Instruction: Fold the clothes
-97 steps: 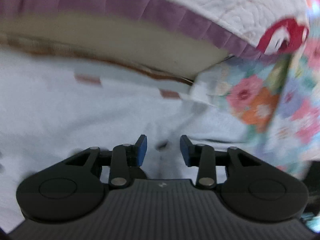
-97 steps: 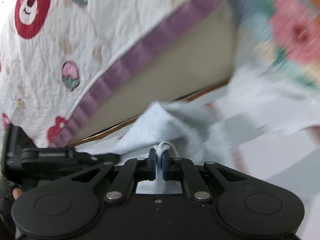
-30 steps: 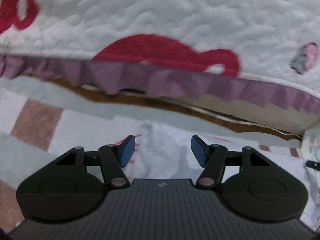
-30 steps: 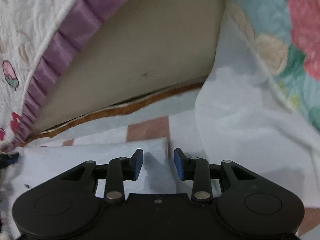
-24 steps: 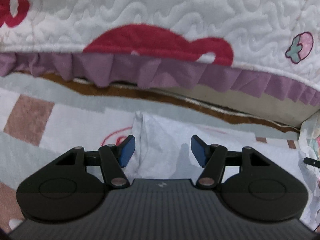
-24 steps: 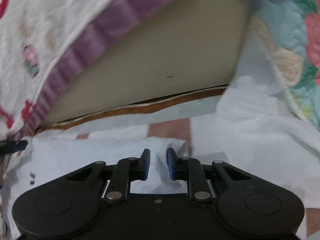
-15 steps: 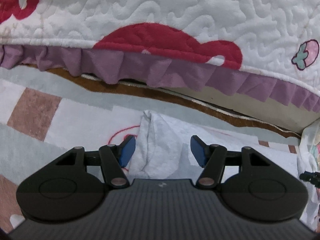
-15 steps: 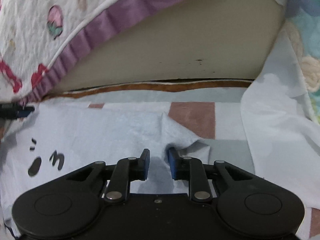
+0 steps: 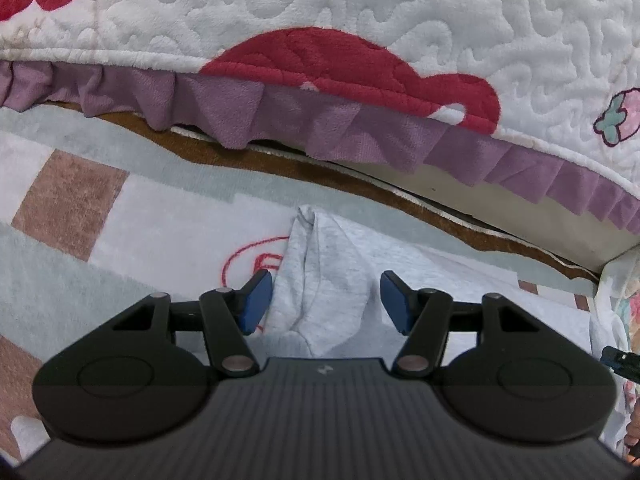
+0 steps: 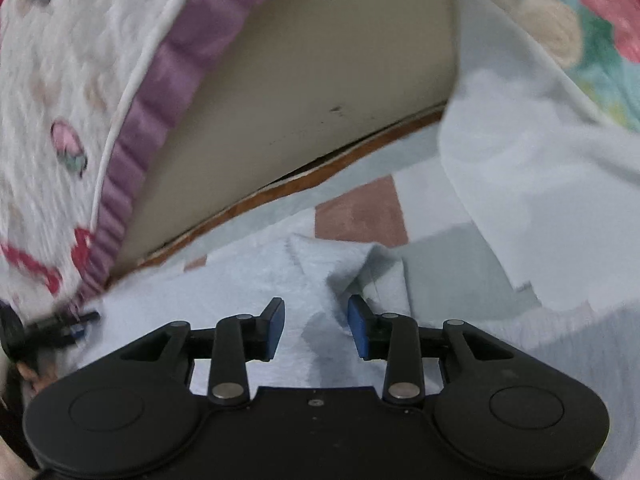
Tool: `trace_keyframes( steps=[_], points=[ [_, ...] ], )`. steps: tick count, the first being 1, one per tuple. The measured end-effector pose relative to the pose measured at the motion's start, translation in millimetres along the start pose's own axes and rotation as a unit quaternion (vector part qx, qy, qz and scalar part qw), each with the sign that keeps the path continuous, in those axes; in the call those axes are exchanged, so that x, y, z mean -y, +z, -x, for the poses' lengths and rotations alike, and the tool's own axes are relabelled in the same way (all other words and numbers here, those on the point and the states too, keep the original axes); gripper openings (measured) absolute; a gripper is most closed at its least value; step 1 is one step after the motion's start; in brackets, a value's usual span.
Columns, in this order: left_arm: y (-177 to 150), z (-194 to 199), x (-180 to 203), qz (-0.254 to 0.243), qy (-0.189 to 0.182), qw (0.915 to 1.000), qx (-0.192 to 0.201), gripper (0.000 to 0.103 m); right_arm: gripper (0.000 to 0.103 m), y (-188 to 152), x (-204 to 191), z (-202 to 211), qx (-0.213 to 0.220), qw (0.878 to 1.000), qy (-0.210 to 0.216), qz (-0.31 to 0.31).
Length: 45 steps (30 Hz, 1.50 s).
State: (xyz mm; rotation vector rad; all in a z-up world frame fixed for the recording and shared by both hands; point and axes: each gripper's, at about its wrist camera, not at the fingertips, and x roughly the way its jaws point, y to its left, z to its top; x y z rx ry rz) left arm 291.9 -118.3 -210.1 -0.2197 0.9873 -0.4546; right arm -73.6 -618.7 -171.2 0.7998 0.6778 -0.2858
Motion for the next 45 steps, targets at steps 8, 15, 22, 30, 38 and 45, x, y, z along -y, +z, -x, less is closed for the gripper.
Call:
trace_keyframes(
  steps=[8,15,22,30,38,45],
  points=[
    [-1.4,2.4,1.2,-0.015,-0.003,0.9999,-0.006,0.015,0.055,22.8,11.5,-16.1,0.027,0.999,-0.017,-0.003],
    [-2.2,3.2,-11.9,0.023,-0.025,0.9994,-0.009,0.016,0.059,28.2,31.0,-23.4,0.051,0.992,0.058,-0.095],
    [-1.8,1.2,-16.1,0.031,-0.027,0.9991,-0.010,0.016,0.048,16.4,42.2,-16.2,0.031,0.974,0.133,-0.178],
    [-0.5,9.9,-14.9,-0.004,-0.026,0.9997,0.003,0.016,0.014,-7.4,-52.9,-26.7,-0.042,0.983,-0.023,0.178],
    [-0.9,5.8,-17.0,-0.029,-0.074,0.9965,-0.026,0.017,0.038,-4.0,-47.0,-25.8,-0.003,0.989,-0.020,0.143],
    [-1.3,14.2,-4.2,-0.062,-0.018,0.9979,0.001,0.020,0.016,15.1,-19.9,-20.7,0.049,0.997,-0.034,0.051]
  ],
)
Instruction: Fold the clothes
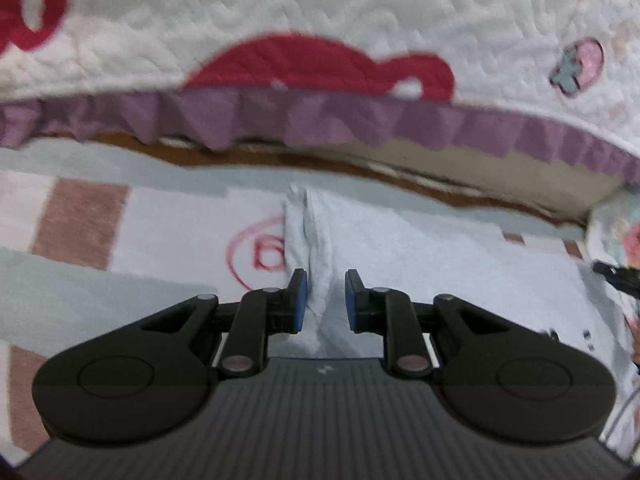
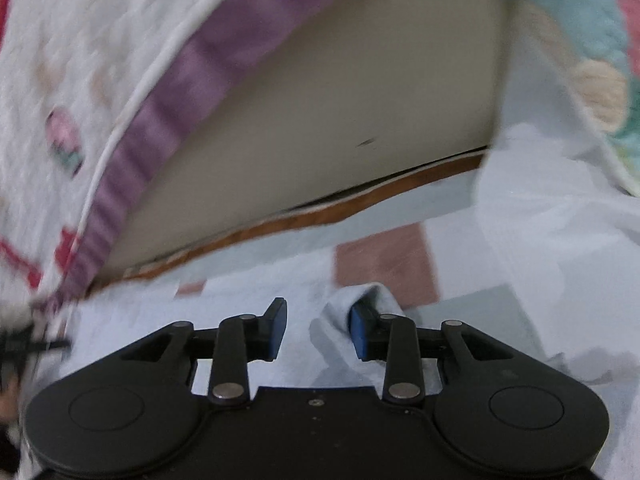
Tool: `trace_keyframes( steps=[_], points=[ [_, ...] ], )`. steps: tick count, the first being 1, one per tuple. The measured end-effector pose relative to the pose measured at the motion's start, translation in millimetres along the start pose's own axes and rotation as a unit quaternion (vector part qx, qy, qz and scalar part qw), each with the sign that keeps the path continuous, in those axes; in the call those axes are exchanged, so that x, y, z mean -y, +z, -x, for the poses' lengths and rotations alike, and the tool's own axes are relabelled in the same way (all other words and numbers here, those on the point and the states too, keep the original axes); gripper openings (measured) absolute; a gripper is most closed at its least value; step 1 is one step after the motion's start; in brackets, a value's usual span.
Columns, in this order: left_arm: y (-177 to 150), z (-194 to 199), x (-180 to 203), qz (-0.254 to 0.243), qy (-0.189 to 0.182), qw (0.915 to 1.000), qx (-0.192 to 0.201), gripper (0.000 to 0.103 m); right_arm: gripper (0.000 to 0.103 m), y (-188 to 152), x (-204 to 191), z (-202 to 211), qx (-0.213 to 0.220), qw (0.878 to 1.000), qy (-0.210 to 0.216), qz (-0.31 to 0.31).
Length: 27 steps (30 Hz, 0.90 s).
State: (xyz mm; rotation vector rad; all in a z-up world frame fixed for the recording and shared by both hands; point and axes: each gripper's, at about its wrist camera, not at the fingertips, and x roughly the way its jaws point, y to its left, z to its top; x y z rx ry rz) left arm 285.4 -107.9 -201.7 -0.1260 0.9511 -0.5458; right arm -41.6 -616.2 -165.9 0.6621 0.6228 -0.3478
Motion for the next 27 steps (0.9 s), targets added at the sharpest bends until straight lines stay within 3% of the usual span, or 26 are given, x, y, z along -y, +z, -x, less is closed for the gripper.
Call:
trace_keyframes(
  steps=[1,4,10,19,21,23,27],
  points=[
    [1.6,2.7,1.6,0.002,0.006,0.9999,0.012,0.020,0.007,2.2,2.8,0.8,0.003,1.000,-0.004,0.001],
    [9.9,3.9,-0.2,0.008,-0.009,0.9994,0.034,0.020,0.007,7.5,11.9,3.9,0.009,1.000,-0.020,-0.004],
    [19.6,-31.5,-2.6,0.046,-0.042,0.9980,-0.008,0.021,0.007,8.9,17.6,-1.2,0.003,1.000,-0.026,-0.012],
    [26.3,-52.3,1.1,0.063,-0.018,0.9978,-0.013,0.027,0.009,8.9,23.3,-4.4,-0.004,1.000,-0.015,-0.025],
    [24.4,-46.6,4.4,0.052,0.002,0.9986,-0.010,0.034,0.010,8.4,24.2,-4.7,-0.005,1.000,-0.011,-0.026],
    [22.1,-41.0,7.6,0.038,0.021,0.9990,-0.012,0.034,0.010,8.0,25.2,-5.0,-0.005,1.000,-0.007,-0.027],
    [21.2,-40.4,9.2,0.022,0.010,0.9996,-0.015,0.034,0.012,7.4,21.3,-5.6,-0.012,1.000,-0.013,-0.010]
  ],
)
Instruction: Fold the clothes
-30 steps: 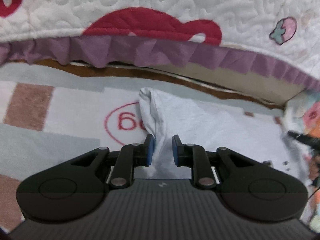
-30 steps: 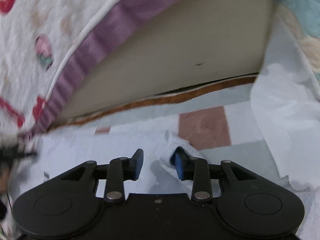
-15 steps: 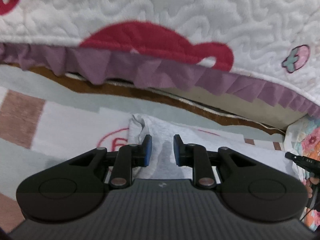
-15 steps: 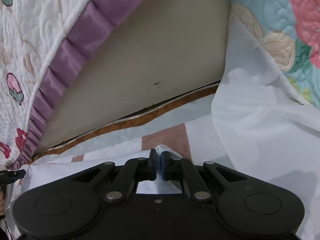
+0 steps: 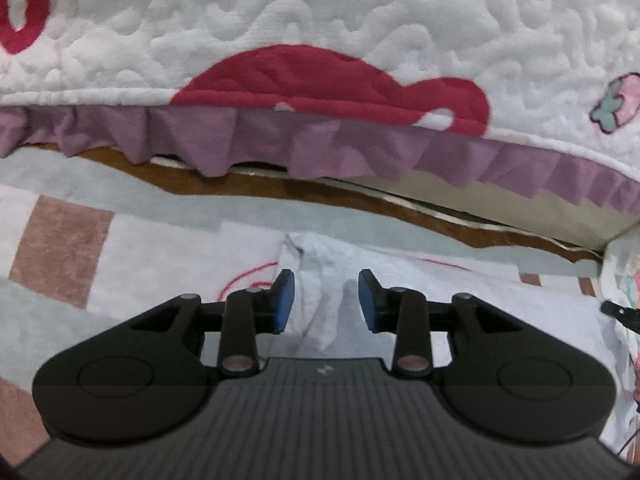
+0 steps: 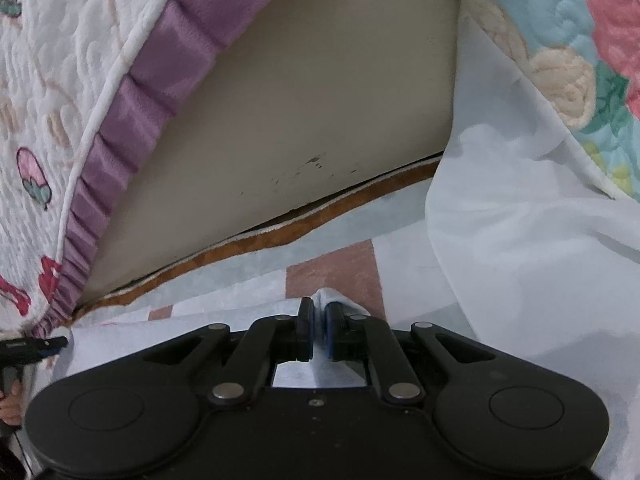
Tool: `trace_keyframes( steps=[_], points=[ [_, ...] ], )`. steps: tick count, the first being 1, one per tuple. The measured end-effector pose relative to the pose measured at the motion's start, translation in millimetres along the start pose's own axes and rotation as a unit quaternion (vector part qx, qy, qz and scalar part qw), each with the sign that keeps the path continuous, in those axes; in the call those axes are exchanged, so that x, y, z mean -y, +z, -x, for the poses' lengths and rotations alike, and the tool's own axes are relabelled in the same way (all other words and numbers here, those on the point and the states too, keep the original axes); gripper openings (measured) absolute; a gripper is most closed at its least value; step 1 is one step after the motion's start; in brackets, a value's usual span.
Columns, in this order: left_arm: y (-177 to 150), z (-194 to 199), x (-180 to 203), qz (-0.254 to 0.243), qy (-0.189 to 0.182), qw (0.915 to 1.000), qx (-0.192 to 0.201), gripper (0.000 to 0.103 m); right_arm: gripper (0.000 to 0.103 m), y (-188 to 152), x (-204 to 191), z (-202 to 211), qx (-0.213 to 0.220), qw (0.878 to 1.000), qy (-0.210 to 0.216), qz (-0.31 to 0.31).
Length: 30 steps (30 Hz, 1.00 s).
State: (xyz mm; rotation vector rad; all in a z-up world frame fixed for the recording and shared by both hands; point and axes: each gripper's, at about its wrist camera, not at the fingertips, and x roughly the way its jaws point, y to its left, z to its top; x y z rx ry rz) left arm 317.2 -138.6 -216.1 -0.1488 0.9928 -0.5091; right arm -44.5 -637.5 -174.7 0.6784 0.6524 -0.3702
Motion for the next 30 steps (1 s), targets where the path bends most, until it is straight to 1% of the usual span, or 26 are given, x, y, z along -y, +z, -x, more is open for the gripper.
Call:
trace_keyframes(
  steps=[2,4,5,8,9,11,12,13,14,15,16,17,18,20,21,22,23,24,25,26,27,28,30],
  points=[
    [0.7,-7.9,-0.9,0.001,0.002,1.0000,-0.001,0.030,0.015,-0.2,-2.3,-1.4,-0.007,1.000,-0.004,0.009],
    [1.4,-11.9,0.0,-0.004,0.005,1.0000,-0.006,0.010,0.019,-0.3,-3.2,-2.6,-0.012,1.000,-0.003,0.012],
    [1.8,-13.3,0.9,-0.008,0.007,0.9999,-0.008,0.004,0.023,-0.3,-3.2,-2.6,-0.015,1.000,0.000,0.010],
    [3.5,-10.4,5.1,-0.016,0.004,0.9999,0.002,0.004,0.022,-3.0,-6.9,0.2,-0.026,0.998,0.046,0.020],
    [4.3,-9.8,5.9,-0.017,0.003,0.9998,0.006,0.004,0.019,-4.6,-10.2,2.0,-0.027,0.998,0.050,0.030],
    [6.2,-11.3,6.1,-0.015,0.003,0.9998,0.012,0.006,0.017,-7.2,-14.3,2.6,-0.029,0.998,0.038,0.045],
    [7.0,-13.7,5.3,-0.011,0.001,0.9999,0.012,0.008,0.017,-7.9,-14.4,2.1,-0.030,0.998,0.032,0.046],
    [7.4,-17.0,3.2,-0.004,-0.002,0.9999,0.011,0.008,0.017,-7.7,-13.2,1.1,-0.030,0.998,0.028,0.042],
    [7.4,-20.9,0.3,0.006,-0.004,0.9999,0.009,0.011,0.017,-6.6,-11.2,0.2,-0.027,0.999,0.023,0.036],
    [6.9,-24.3,-2.9,0.017,-0.007,0.9998,0.008,0.013,0.021,-5.4,-9.1,-0.5,-0.024,0.999,0.017,0.029],
    [6.7,-26.1,-5.5,0.025,-0.012,0.9996,0.008,0.013,0.021,-4.2,-6.3,-1.4,-0.022,0.999,0.017,0.018],
    [7.2,-26.5,-7.4,0.028,-0.018,0.9994,0.009,0.017,0.022,-3.4,-2.6,-2.7,-0.023,1.000,0.020,0.001],
    [7.7,-27.0,-9.3,0.031,-0.024,0.9992,0.009,0.018,0.028,-2.6,1.3,-4.3,-0.024,0.999,0.024,-0.018],
    [8.8,-27.9,-13.1,0.036,-0.036,0.9986,0.010,0.018,0.033,-2.3,7.3,-7.8,-0.027,0.998,0.034,-0.046],
    [9.5,-27.5,-14.0,0.034,-0.040,0.9986,0.010,0.016,0.034,-2.2,10.3,-9.8,-0.026,0.997,0.040,-0.061],
    [9.8,-24.9,-13.3,0.023,-0.036,0.9990,0.012,0.014,0.035,-1.7,13.1,-11.4,-0.022,0.996,0.047,-0.076],
    [9.4,-20.7,-11.9,0.008,-0.028,0.9995,0.016,0.002,0.036,-0.6,16.5,-13.3,-0.019,0.994,0.053,-0.096],
    [8.9,-16.4,-10.5,-0.007,-0.019,0.9996,0.021,0.002,0.035,1.0,17.9,-14.8,-0.016,0.992,0.054,-0.109],
    [7.9,-11.5,-8.9,-0.015,-0.015,0.9993,0.030,0.002,0.026,2.7,18.6,-16.1,-0.014,0.991,0.053,-0.121],
    [6.7,-5.3,-7.5,-0.013,-0.016,0.9988,0.044,0.002,0.007,4.3,14.2,-13.6,-0.006,0.993,0.042,-0.108],
    [6.0,1.4,-6.4,-0.011,-0.020,0.9981,0.057,0.002,0.006,5.3,7.5,-5.8,0.016,0.995,0.047,-0.086],
    [5.8,7.9,-5.1,-0.012,-0.022,0.9973,0.069,0.002,0.006,6.2,3.5,2.3,0.032,0.995,0.056,-0.076],
    [7.0,19.7,-2.2,-0.021,-0.025,0.9956,0.088,0.002,0.006,7.9,0.1,15.8,0.052,0.994,0.067,-0.069]
  ],
)
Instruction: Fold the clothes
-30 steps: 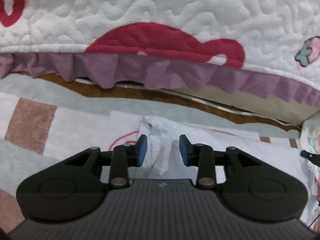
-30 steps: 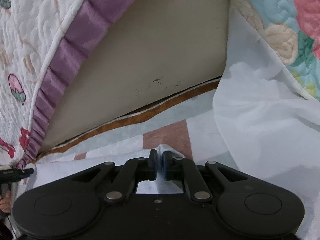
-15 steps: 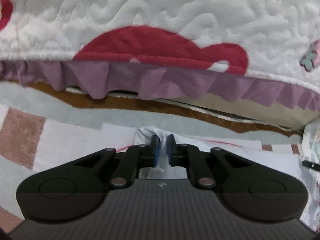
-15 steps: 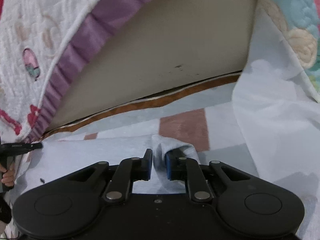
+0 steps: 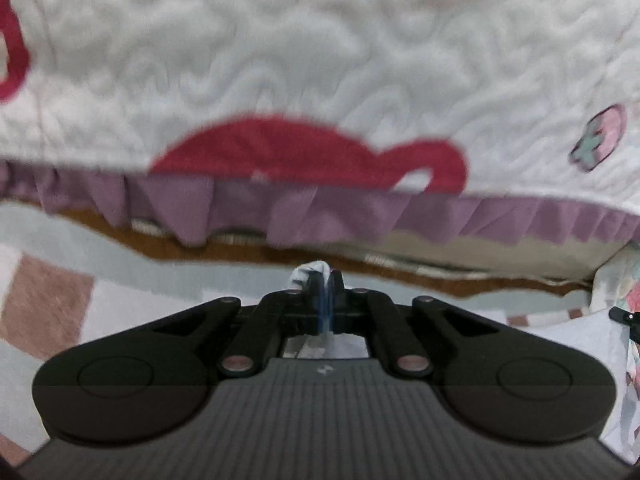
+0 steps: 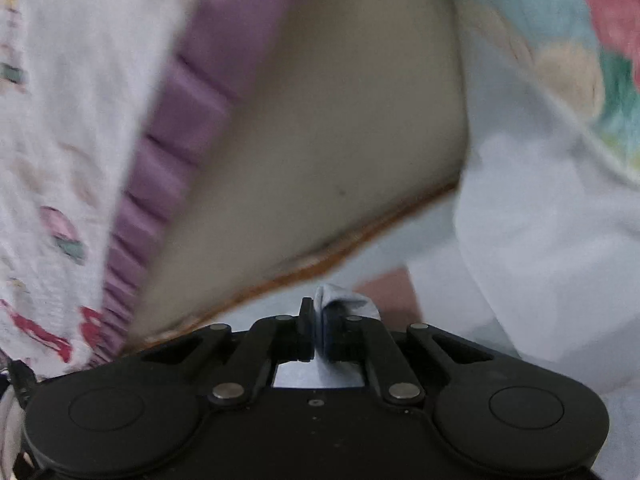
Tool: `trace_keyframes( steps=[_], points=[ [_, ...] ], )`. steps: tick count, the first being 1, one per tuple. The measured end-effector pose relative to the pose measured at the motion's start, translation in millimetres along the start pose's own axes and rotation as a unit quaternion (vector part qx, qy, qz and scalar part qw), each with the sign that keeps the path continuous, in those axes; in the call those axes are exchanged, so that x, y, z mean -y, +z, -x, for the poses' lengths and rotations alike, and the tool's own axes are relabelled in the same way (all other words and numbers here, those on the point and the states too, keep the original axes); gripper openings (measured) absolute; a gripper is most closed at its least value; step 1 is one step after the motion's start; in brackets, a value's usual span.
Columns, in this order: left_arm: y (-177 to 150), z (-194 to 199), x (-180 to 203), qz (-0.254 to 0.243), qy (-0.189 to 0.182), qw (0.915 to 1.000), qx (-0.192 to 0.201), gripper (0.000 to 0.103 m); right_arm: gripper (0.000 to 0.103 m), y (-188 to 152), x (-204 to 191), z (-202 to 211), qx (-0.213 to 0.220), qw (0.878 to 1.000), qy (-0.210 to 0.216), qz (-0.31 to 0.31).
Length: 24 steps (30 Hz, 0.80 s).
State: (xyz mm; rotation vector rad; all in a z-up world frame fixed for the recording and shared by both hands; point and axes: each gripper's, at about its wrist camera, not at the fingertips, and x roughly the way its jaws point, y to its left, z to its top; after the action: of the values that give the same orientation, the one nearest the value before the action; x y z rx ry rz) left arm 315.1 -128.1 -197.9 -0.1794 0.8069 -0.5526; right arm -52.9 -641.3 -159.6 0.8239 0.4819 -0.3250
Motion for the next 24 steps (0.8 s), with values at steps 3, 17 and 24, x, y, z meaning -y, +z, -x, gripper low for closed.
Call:
trace_keyframes(
  steps=[3,17,24],
  points=[
    [3.9,7.2,1.6,-0.002,-0.004,0.9999,0.011,0.002,0.006,2.8,2.7,10.1,0.009,1.000,0.006,0.004],
    [12.7,-42.8,14.0,-0.094,0.055,0.9935,-0.032,0.002,0.003,30.2,-15.2,-36.7,-0.058,0.985,-0.060,0.150],
    [5.1,-36.9,20.6,-0.100,0.085,0.9911,-0.021,0.010,0.000,27.6,-4.0,-64.2,-0.083,0.981,-0.099,0.143]
  ],
)
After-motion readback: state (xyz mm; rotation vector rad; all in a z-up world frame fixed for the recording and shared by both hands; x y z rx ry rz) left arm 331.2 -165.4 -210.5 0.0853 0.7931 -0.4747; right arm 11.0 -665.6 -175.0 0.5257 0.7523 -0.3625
